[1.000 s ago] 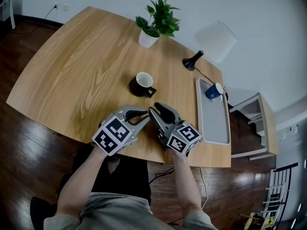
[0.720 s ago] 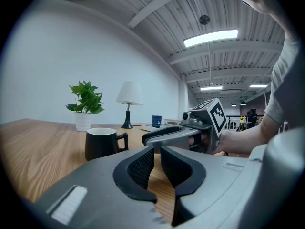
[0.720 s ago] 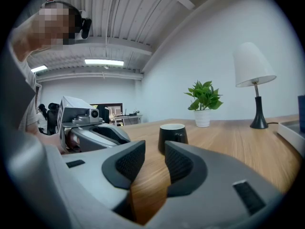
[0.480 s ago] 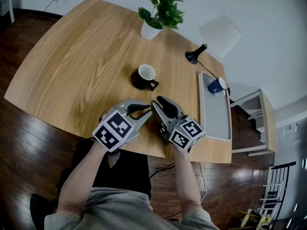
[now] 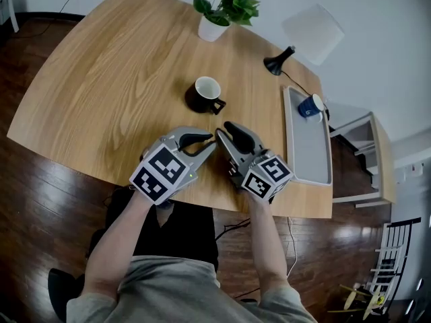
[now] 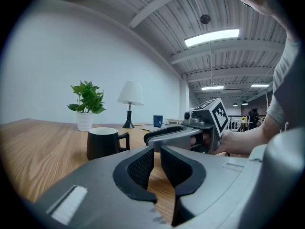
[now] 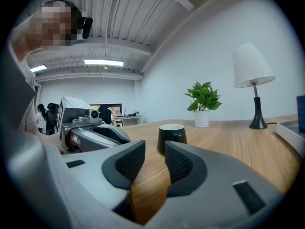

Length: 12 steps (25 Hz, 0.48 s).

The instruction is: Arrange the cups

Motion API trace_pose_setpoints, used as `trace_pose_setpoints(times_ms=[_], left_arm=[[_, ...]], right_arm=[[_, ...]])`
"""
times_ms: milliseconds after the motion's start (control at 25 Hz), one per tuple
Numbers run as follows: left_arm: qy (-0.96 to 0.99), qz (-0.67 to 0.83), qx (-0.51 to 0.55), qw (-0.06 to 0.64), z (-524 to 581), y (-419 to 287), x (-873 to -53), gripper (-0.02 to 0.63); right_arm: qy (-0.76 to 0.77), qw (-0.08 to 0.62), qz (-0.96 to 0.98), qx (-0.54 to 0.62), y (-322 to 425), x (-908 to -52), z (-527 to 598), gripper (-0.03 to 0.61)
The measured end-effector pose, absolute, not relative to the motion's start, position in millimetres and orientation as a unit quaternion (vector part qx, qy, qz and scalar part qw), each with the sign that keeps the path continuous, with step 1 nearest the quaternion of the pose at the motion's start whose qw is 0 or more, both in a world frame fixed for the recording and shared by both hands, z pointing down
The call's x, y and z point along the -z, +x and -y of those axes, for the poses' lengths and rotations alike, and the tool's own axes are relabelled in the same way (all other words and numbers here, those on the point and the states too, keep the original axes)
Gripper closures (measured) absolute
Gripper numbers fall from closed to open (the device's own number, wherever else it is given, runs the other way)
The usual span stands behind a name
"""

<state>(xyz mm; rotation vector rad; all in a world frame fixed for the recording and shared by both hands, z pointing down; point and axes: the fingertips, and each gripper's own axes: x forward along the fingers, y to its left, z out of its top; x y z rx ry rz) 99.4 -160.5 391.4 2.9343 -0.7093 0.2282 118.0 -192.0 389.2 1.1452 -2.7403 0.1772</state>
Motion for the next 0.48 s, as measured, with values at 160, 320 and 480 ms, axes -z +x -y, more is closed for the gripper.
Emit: trace_pose_setpoints(times_ms=[160, 320, 480], left_arm=[[0.968, 0.233, -0.075, 0.058, 159.9, 100.2, -392.4, 0.561], [0.969, 0.228, -0.075, 0.057, 160.7, 100.9, -391.7, 0.561], [0.969, 0.229, -0.076, 0.058, 159.2, 100.7, -393.7, 0.561]], right_arm=[[0.383, 0.084, 0.918, -0.06, 118.6, -390.3, 191.7, 0.459], [0.384, 0.083, 0.918, -0.058, 118.6, -389.2, 193.1, 0.459], [0.382, 0.08, 0.919, -0.055, 121.6, -389.7, 193.4, 0.457]])
